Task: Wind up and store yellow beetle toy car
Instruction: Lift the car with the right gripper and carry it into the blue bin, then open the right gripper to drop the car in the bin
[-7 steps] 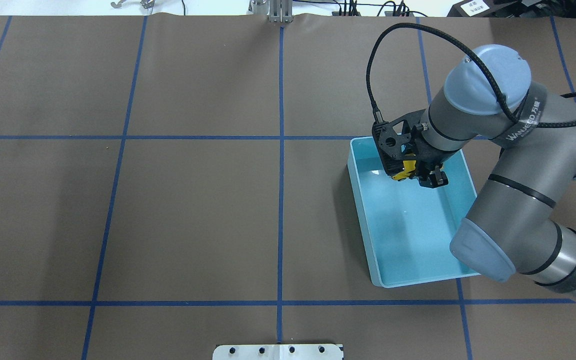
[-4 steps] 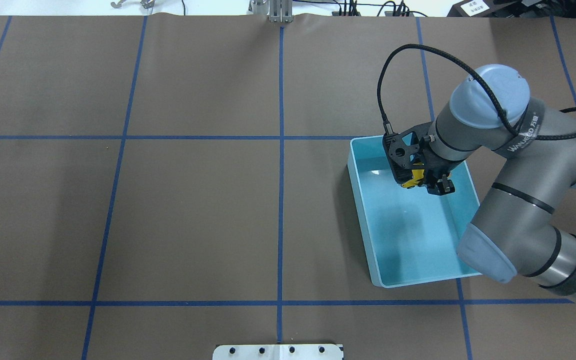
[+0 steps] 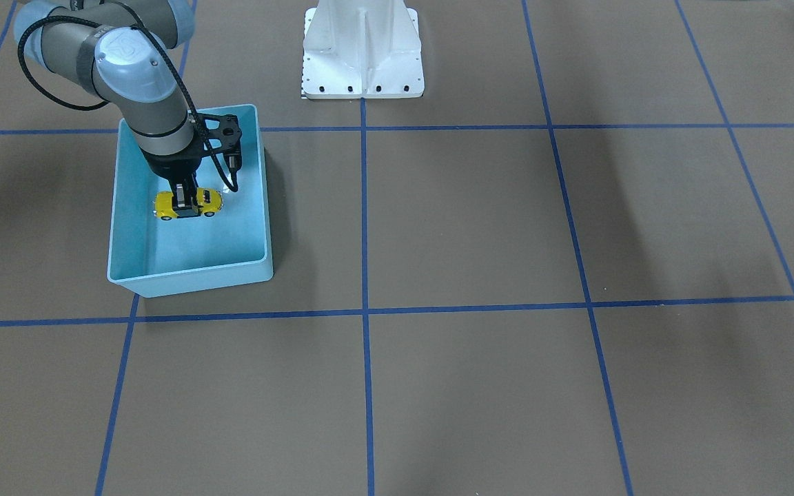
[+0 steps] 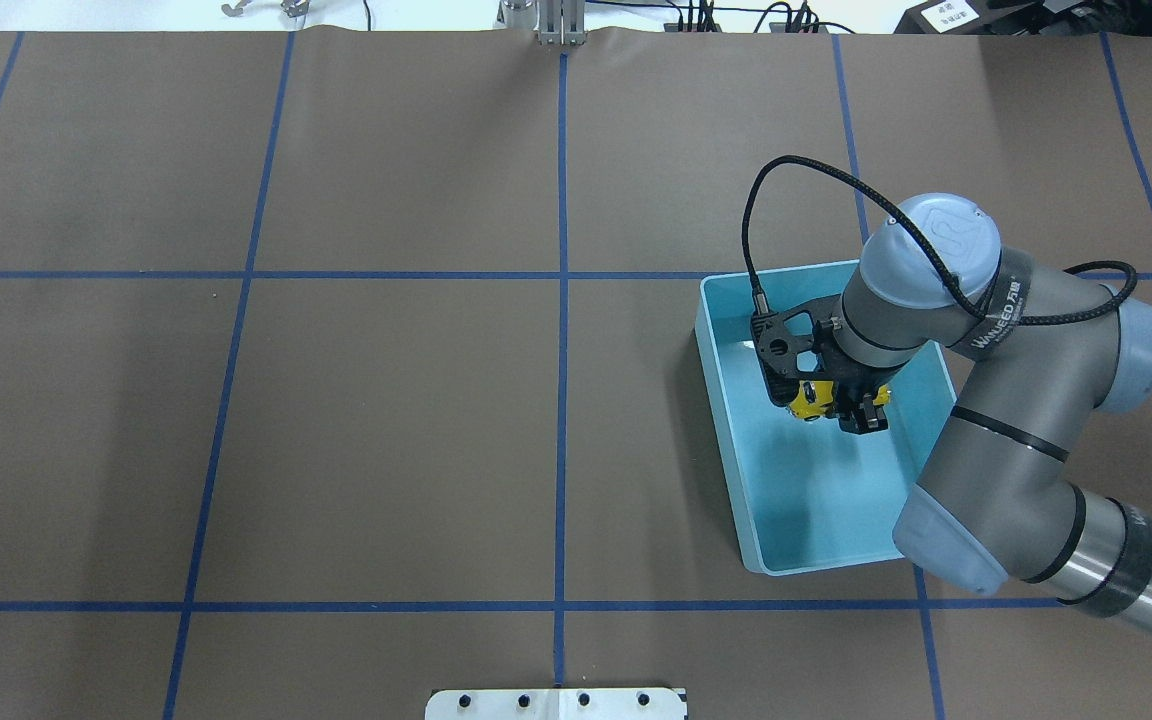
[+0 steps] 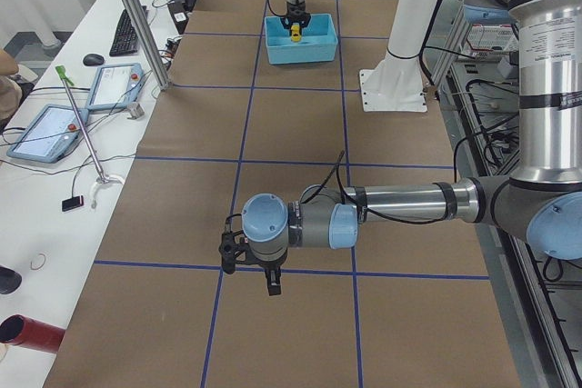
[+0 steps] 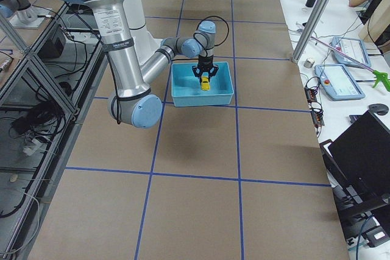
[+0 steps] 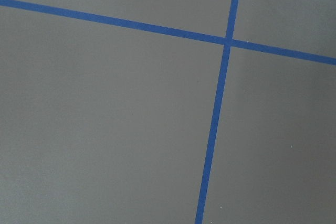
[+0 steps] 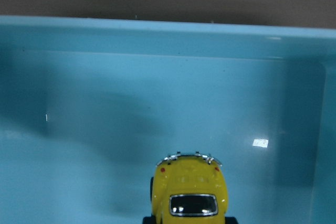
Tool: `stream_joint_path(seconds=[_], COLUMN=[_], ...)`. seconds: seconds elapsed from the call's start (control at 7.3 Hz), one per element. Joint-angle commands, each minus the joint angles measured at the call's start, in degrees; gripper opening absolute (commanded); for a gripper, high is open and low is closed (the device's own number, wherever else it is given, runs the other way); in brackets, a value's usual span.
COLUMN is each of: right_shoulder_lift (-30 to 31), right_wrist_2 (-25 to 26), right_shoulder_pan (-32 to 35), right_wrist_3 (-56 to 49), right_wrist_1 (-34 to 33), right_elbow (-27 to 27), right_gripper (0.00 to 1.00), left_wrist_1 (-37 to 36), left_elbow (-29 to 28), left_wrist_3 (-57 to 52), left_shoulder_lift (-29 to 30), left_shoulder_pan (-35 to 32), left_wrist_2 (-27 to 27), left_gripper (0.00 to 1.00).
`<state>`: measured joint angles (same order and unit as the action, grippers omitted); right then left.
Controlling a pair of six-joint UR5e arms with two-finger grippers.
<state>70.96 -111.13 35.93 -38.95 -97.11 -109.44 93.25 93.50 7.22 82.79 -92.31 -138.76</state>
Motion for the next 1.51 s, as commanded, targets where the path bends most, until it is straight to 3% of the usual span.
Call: stream_joint_path(seconds=[0.0, 0.27, 0.41, 0.55, 1.1, 1.37], right_shoulder_lift=[0.49, 0.58, 0.67, 1.45, 1.64, 1.98], right_wrist_2=[-1.36, -1.81, -1.89, -1.90, -4.08, -4.27], right_shoulder_pan=[-1.46, -2.26, -2.52, -2.79, -2.36, 5.34], right_wrist_3=[0.27, 1.33, 2.90, 2.57, 2.65, 2.65], right_wrist_1=[-0.09, -0.18, -0.18, -0.01, 0.17, 0.08], right_elbow=[0.45, 0.54, 0.89, 0.89, -0.68, -5.59], right_gripper=[0.00, 0.00, 0.24, 0.99, 1.00, 1.00], left_wrist_1=[-0.09, -0.09, -0.09, -0.09, -0.09, -0.09], left_elbow=[-0.08, -0.08, -0.08, -0.08, 0.10, 0.01], left_wrist_3=[-0.01, -0.19, -0.19, -0.36, -0.36, -0.45], left_shoulder_lift=[-0.08, 0.01, 0.01, 0.01, 0.18, 0.18], left_shoulder_pan=[-0.06, 0.02, 0.02, 0.02, 0.02, 0.02], left_wrist_2=[0.06, 0.24, 0.24, 0.24, 0.15, 0.33], left_gripper=[1.00, 1.00, 1.00, 1.00, 1.00, 1.00])
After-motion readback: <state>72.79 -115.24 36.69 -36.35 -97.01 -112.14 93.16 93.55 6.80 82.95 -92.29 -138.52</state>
